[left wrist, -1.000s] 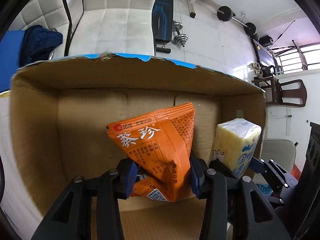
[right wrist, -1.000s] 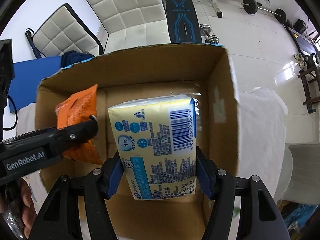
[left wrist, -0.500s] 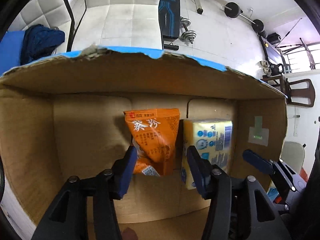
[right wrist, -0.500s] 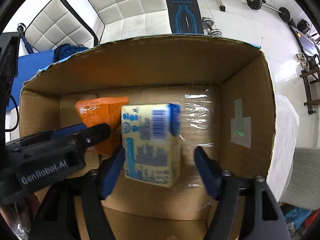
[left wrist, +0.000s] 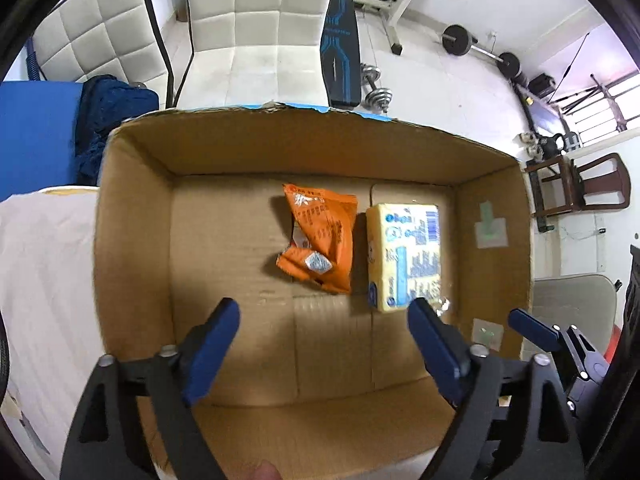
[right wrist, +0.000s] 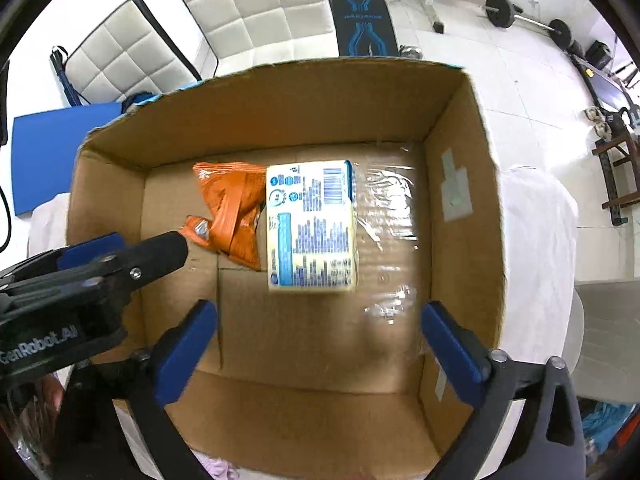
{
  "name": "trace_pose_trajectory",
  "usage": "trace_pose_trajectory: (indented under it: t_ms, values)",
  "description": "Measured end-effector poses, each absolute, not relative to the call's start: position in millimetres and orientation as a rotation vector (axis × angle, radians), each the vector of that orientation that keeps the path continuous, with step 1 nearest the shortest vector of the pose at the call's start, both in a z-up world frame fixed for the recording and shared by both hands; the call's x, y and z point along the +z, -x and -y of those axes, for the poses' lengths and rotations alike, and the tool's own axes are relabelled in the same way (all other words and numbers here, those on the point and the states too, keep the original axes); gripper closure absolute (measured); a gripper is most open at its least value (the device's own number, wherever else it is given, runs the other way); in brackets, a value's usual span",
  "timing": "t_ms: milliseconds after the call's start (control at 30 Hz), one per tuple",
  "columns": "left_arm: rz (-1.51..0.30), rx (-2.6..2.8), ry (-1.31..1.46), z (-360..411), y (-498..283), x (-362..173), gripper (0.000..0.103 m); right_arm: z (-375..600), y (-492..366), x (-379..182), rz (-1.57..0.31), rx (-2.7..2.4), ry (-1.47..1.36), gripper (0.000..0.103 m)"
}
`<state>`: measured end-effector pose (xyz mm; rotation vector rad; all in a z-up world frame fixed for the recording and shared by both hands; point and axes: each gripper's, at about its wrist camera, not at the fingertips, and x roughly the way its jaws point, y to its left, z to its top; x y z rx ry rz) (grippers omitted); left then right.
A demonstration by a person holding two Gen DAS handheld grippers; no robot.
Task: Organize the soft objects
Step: 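Grasp the red-orange snack bag with the left tool while the right tool grasps the green bag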
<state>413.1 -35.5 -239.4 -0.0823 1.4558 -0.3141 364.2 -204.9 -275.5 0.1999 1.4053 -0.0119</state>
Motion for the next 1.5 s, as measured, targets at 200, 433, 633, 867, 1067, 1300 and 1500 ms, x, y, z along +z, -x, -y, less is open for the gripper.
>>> trace_pose_trajectory:
  t_ms: [200, 433, 633, 867, 1067, 1300, 1500]
  values:
    - [-1.356, -0.271, 0.055, 27.0, -382.5, -210.0, 0.012, 197.2, -331.4, -244.6, -1.330, -0.043, -0.185, 0.000]
    - [-1.231, -0.194, -0.014, 17.5, -339.9, -177.8, 0.012, 190.1, -290.7, -210.8, -1.256, -0.097, -0.114, 0.000]
    - [-1.116, -0.148, -0.050, 11.8, -307.8, -143.3, 0.012, 182.8, -257.3, -180.0, -1.189, -0.087, -0.087, 0.000]
    - [-1.081, -0.103, -0.011, 6.3, -273.9, -122.3, 0.012, 192.1, -217.8, -160.4, -1.184, -0.040, -0.169, 0.000]
    - [-1.184, -0.001, 0.031, -12.4, -241.1, -169.4, 0.012, 266.5, -178.4, -213.6, -1.264, -0.208, -0.317, 0.000]
    - [-1.456, 0.164, 0.234, -47.7, -209.4, -278.7, 0.012, 318.9, -177.5, -327.3, -1.472, -0.308, -0.536, 0.000]
    - [-1.567, 0.261, 0.348, -68.5, -188.0, -323.9, 0.012, 329.1, -181.1, -384.3, -1.540, -0.345, -0.657, 0.017]
